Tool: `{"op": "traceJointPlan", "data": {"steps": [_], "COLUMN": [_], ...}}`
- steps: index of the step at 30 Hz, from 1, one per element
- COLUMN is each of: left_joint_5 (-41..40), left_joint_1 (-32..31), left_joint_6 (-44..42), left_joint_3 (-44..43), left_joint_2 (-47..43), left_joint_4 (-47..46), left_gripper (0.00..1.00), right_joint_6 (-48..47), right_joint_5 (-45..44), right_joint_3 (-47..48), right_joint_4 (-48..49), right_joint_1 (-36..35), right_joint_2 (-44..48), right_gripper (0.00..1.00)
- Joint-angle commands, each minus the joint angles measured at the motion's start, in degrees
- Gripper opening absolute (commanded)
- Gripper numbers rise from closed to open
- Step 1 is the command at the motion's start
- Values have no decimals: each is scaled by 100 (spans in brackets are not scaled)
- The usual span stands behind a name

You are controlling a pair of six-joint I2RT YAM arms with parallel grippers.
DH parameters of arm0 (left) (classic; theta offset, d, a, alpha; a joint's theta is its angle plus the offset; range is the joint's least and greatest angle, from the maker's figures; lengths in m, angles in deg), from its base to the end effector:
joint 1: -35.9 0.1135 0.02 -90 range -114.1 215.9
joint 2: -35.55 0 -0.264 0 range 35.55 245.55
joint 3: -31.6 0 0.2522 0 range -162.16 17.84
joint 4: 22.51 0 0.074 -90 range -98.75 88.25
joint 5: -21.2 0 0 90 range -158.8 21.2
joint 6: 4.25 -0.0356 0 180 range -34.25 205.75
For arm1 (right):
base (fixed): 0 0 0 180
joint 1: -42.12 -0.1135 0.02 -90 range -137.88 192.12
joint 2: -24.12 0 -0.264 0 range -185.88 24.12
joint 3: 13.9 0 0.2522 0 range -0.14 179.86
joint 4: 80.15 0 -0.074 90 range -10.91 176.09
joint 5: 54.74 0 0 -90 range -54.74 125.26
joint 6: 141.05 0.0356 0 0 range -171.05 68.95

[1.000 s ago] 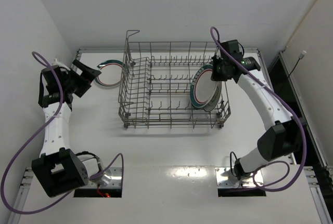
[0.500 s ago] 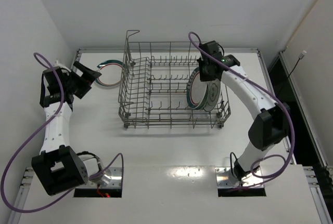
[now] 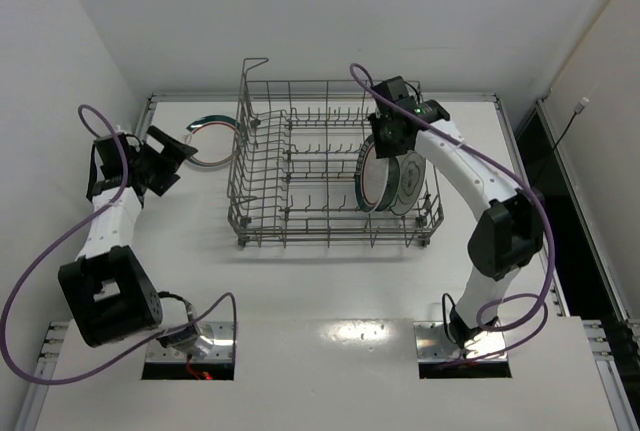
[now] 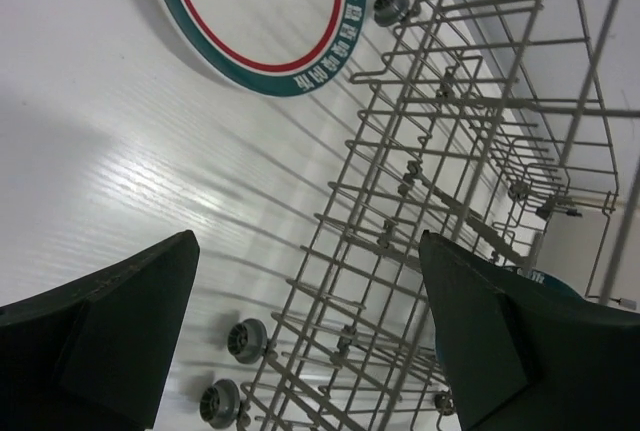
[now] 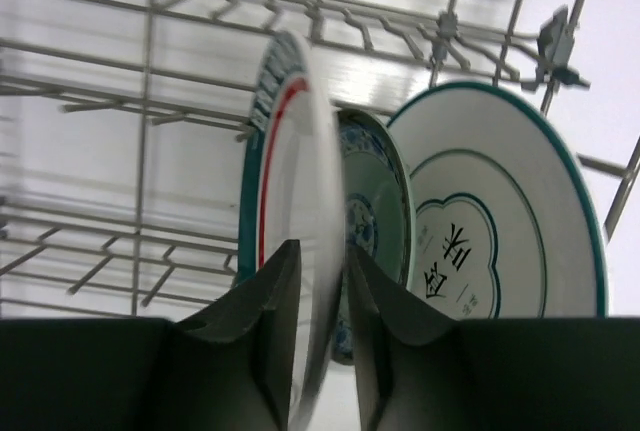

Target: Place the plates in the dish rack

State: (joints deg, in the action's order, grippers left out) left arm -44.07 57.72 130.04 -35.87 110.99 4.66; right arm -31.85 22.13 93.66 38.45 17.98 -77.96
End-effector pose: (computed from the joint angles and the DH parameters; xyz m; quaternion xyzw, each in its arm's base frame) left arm 0.2751 0.0941 0.2728 -0.3902 0.7805 -0.2741 0.4043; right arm 0.3566 0.1510 0.3057 -0.0075 0.9504 0.0059 0.3109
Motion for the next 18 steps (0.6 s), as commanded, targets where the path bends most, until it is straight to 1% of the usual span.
{"op": "traceJointPlan", "data": {"steps": [1,3,5,7,10,14,18], "left_joint_5": [-91,-91,75,260,260,59,-108], "left_joint_1": [59,59,59,59,59,6,-178], "left_joint_6": [202,308,448,519,589,642,992], "left_joint_3": [10,10,10,10,72,124,-112], "left_joint_2": [365,750,1015,1357,1570,1798,2324], "left_joint_4": [-654,-821,-1059,-1191,-1481,-1858,-2280], "left_gripper": [90,90,90,90,90,90,89], "right_joint_6": [-136,-197,-250,-250,-355,-356,-356], "right_joint_5": [363,363,363,363,363,363,503], "right_joint_3": [542,735,789,903,1070,930,789], "right_joint_4": [-158,-316,-316,-482,-702,-650,-501], "right_joint_1": [-38,-38,-38,-38,-38,-38,-38], "right_joint_2": [232,311,408,496,557,900,1041], "right_gripper": [23,31,31,35,35,35,35]}}
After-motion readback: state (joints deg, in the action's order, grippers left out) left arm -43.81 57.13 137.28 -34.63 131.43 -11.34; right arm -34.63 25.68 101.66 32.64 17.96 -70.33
